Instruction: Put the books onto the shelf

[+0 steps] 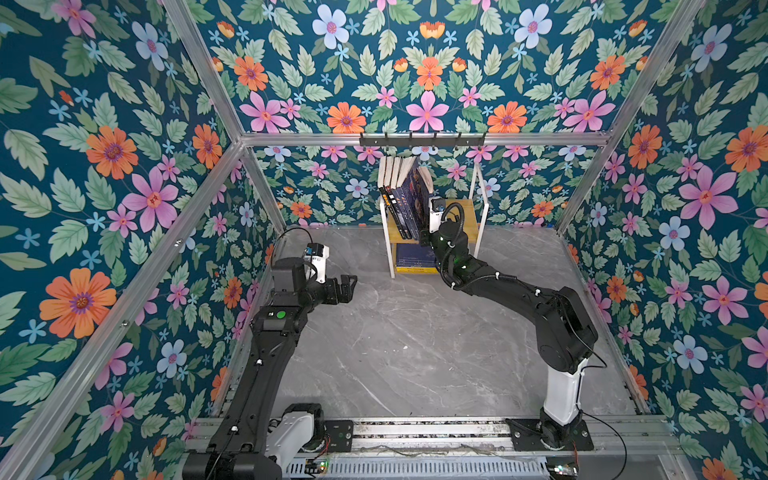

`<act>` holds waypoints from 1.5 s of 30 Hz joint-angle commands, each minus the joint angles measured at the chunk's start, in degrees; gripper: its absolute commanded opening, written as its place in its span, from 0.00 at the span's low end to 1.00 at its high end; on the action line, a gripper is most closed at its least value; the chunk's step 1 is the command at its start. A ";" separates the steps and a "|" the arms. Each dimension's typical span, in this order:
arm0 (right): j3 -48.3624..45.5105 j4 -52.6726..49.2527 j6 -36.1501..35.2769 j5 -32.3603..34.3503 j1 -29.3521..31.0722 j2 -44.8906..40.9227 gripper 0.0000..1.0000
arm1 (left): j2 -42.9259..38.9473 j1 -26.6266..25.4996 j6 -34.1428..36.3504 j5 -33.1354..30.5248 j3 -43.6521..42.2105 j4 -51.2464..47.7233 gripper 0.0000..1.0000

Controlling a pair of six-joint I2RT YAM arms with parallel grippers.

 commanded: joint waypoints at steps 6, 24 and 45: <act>1.78 -0.50 2.00 -4.69 -0.46 1.43 0.11 | -0.04 0.14 -0.16 0.92 -0.22 1.38 1.00; -0.92 0.50 2.92 -14.20 -1.84 -1.45 0.42 | -0.08 0.14 0.51 1.09 -1.62 2.36 1.00; -17.81 2.42 6.63 -21.30 -3.25 -18.98 0.45 | 0.85 0.32 0.39 0.90 -1.38 2.44 1.00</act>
